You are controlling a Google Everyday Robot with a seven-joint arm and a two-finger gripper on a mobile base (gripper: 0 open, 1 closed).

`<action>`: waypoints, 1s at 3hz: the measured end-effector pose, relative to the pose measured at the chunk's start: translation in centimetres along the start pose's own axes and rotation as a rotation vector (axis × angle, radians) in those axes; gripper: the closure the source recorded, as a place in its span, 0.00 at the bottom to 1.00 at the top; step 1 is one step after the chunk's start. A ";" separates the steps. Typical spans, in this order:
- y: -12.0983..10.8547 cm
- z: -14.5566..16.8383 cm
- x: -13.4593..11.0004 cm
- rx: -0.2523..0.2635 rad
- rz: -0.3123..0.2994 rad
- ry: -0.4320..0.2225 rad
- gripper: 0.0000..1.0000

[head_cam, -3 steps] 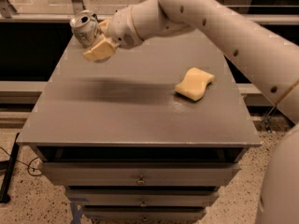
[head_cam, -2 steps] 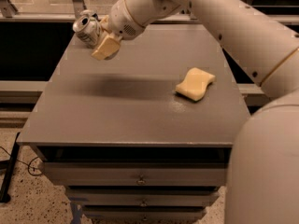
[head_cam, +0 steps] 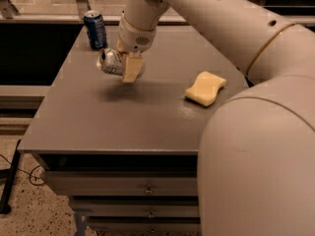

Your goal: Knock 7up can over

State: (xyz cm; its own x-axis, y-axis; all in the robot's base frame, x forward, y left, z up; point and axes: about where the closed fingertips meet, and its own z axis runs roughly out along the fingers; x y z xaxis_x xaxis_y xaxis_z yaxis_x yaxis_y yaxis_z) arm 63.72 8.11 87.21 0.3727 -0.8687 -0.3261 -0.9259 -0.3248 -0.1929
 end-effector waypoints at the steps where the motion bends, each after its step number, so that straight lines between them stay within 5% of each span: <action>1: 1.7 0.8 1.4 -0.067 -0.047 0.107 1.00; 3: 4.1 2.5 0.7 -0.139 -0.114 0.161 0.60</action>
Offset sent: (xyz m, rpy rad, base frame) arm -0.0416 -0.0119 -0.0327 -0.2458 0.0220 0.1380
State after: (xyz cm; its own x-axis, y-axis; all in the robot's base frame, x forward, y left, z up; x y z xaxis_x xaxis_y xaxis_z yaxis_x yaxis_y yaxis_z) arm 60.29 7.10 83.89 0.4713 -0.8682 -0.1553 -0.8820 -0.4631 -0.0876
